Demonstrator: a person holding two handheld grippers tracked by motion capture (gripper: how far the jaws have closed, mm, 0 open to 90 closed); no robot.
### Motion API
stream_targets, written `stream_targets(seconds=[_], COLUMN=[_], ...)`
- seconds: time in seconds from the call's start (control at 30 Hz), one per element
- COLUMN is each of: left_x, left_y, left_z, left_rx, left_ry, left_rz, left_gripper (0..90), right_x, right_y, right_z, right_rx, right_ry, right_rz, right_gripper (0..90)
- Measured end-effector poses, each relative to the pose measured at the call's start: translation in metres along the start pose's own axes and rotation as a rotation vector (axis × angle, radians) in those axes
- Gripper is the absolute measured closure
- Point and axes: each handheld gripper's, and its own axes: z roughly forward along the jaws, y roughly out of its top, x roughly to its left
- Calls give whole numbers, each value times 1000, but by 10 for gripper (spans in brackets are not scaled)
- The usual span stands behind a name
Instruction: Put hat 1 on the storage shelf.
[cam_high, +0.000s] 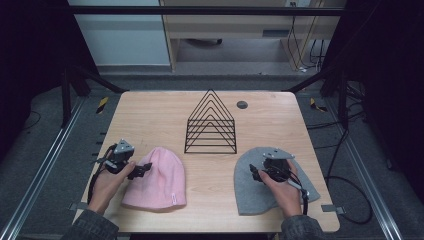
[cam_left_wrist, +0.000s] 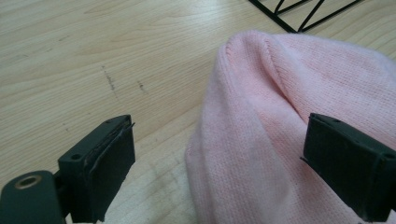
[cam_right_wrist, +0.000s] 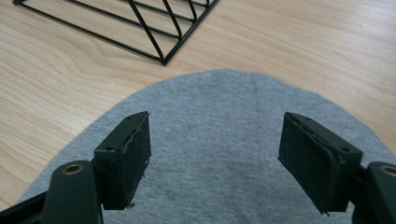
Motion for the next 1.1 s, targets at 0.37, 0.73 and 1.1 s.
stream_targets(seconds=[0.37,0.73,1.1], left_x=[-1,13,2], left_y=[25,52,40], left_z=[1,21,26], left_rx=[-28,-4,74], left_ry=[-72,-134,-93], left_rz=[37,6,42], left_gripper=[93,160,183], right_x=[-4,-8,-8], right_y=[-3,-4,-3], right_z=[-3,-5,-5], right_rx=[21,22,35], right_ry=[-2,-9,-8], right_rz=[23,48,50], right_gripper=[240,240,227])
